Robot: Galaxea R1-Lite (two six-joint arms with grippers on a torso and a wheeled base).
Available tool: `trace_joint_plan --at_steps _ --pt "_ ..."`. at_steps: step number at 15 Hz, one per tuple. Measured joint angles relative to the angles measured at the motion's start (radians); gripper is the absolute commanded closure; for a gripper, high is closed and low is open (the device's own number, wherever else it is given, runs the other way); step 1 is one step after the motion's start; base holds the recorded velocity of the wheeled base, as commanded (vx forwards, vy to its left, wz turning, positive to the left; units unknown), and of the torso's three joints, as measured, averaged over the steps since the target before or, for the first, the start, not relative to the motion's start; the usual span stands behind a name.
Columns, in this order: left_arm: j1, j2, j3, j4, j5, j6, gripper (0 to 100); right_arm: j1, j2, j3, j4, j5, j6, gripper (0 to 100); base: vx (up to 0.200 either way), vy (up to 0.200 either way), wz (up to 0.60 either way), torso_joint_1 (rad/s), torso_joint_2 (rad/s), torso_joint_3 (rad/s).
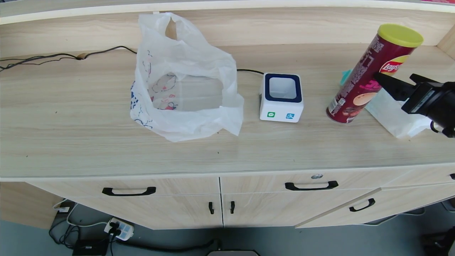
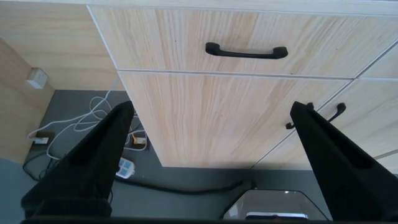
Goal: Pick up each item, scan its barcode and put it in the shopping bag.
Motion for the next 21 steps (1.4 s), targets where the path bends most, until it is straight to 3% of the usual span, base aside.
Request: trace_joint_plan --at_steps 12,21 --pt "0.0 0.0 0.0 0.0 0.0 0.001 0 -0.008 0.08 -0.02 0.0 -0.002 -0.023 0 0.0 0.0 0.0 0.0 0.0 0.0" --pt "0.0 0.0 0.0 0.0 0.0 0.005 0 0.044 0.123 -0.056 -0.016 -0.009 -0.061 0 0.0 0.0 0.0 0.0 0.0 0.0"
